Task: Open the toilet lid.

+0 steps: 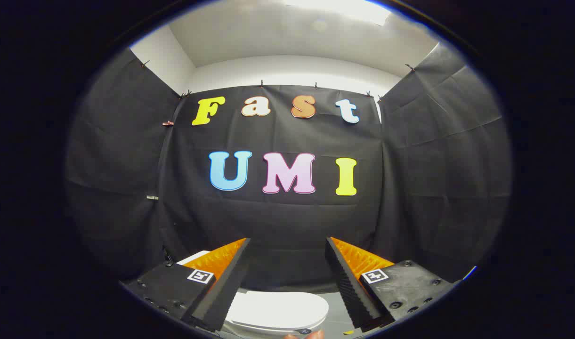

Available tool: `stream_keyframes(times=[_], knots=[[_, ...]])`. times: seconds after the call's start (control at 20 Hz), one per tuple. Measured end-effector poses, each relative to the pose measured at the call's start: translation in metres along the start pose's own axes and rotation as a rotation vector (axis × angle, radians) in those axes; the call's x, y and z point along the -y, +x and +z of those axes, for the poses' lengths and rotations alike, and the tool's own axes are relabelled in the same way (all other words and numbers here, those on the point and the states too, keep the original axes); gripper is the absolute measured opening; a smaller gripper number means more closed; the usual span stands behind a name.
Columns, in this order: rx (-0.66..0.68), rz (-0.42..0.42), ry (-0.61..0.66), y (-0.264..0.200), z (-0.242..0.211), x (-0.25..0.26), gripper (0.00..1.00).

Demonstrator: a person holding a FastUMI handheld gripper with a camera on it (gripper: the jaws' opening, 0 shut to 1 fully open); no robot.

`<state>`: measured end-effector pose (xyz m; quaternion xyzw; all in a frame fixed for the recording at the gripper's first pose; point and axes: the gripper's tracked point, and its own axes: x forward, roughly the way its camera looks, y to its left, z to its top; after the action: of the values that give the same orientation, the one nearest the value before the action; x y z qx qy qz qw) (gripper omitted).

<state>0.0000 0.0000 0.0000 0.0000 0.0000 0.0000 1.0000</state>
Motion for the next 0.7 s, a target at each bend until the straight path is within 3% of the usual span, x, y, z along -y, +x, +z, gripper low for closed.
stream_keyframes(times=[0.7], knots=[[0.019, 0.024, -0.038, 0.0075, -0.0028, -0.0021, 0.98]])
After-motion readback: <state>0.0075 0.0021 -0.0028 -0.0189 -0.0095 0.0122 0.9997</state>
